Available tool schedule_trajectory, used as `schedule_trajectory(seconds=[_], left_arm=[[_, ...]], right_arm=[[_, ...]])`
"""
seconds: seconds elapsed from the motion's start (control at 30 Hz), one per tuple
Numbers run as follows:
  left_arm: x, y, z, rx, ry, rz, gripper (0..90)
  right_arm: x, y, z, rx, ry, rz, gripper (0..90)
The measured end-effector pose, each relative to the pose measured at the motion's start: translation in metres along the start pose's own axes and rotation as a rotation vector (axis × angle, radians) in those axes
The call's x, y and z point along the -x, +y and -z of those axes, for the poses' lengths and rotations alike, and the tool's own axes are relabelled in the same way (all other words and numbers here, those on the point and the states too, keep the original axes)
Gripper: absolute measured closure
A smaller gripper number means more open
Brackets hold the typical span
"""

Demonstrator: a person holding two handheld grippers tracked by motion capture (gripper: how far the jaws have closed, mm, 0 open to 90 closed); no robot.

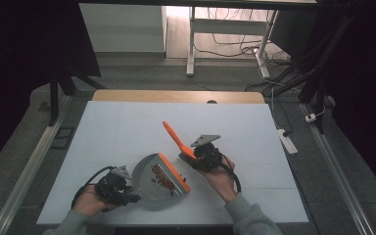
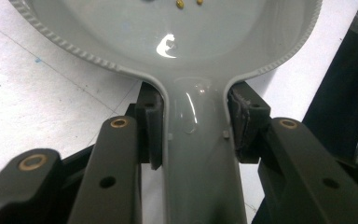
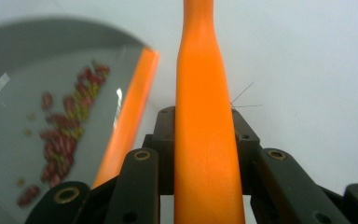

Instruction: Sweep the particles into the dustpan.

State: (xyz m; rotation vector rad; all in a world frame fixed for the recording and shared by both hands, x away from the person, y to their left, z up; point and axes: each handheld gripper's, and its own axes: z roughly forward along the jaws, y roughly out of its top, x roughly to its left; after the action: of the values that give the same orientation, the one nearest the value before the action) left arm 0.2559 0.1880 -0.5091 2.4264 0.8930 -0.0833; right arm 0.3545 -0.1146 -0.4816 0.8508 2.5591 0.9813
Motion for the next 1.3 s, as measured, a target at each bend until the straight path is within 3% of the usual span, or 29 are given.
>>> schedule_trajectory(seconds=[0.1, 0.27, 0.37, 0.7, 0.73, 0.8, 0.9, 0.97, 1.13, 1.3], left_arm=[[0.001, -0.001, 0.003, -0.007, 0.005, -0.002, 61.8], [0.001, -0.002, 0.003, -0.008, 0.007, 0.002, 61.8], [0.001, -0.001, 0.002, -0.01, 0.008, 0.003, 61.8], [0.001, -0.001, 0.001, -0.008, 0.007, 0.008, 61.8], [0.001, -0.001, 0.001, -0.007, 0.007, 0.009, 61.8], [0.001, -0.001, 0.0, -0.006, 0.006, 0.01, 61.8], [0.001, -0.001, 0.0, -0.004, 0.005, 0.012, 61.8], [0.001, -0.001, 0.0, -0.004, 0.004, 0.013, 61.7], [0.0, -0.002, -0.001, -0.005, 0.001, 0.012, 61.8], [-0.001, -0.002, -0.002, -0.009, 0.002, 0.011, 61.7]], right_arm=[[0.0, -0.005, -0.004, -0.03, -0.007, 0.006, 70.9], [-0.006, -0.007, -0.005, -0.033, 0.005, 0.016, 70.9], [-0.012, -0.009, -0.005, -0.029, 0.037, -0.003, 70.8], [-0.047, -0.005, -0.008, 0.0, 0.074, 0.049, 70.7], [-0.049, -0.004, -0.006, 0.013, 0.086, 0.04, 70.8], [-0.048, -0.001, -0.004, 0.033, 0.159, 0.004, 70.9], [-0.054, 0.004, 0.001, 0.044, 0.151, 0.044, 70.9], [-0.053, 0.006, 0.005, 0.063, 0.157, 0.035, 70.9], [-0.035, 0.006, 0.014, 0.088, 0.107, 0.016, 70.8], [-0.016, 0.0, 0.014, 0.07, 0.069, -0.023, 70.9]])
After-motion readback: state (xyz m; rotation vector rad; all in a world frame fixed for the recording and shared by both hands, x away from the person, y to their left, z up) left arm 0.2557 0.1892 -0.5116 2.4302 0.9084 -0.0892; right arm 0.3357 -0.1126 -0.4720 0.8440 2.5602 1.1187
